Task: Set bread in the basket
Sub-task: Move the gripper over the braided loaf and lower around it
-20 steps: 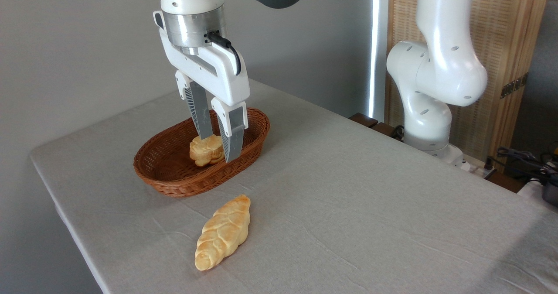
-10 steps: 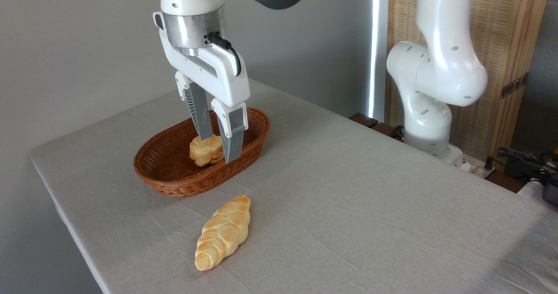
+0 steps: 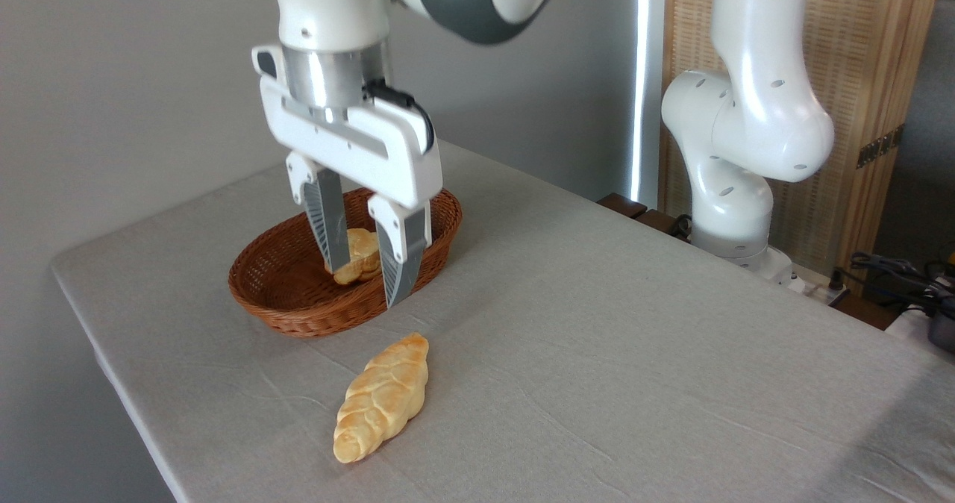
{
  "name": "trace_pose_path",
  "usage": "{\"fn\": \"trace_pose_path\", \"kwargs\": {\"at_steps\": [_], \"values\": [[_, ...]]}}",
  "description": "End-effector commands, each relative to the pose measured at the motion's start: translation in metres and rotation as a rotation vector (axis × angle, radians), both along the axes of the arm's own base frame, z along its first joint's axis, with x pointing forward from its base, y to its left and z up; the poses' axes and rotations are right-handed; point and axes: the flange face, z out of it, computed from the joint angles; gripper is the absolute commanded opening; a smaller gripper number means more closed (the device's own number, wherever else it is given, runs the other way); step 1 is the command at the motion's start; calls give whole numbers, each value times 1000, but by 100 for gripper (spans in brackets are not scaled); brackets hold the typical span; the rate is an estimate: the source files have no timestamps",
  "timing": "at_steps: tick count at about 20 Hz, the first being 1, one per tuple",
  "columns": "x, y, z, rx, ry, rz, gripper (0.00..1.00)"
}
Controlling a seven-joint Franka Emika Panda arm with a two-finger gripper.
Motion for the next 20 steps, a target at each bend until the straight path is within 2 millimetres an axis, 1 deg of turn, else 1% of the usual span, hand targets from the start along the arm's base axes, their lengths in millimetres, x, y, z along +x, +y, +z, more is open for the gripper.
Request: {"fn": "trace_pose_path", "kwargs": {"at_steps": [1,6,10,13,18,20], "values": [[7,2,-33,-7,0,57,100],[20,-1,-67,-56,5,241,100],[24,-6,-99,-56,15,319,100],[27,-5,-113,-42,35,315,100],[29,-6,-129,-27,59,298,100],[30,-8,-133,-24,64,291,100]]}}
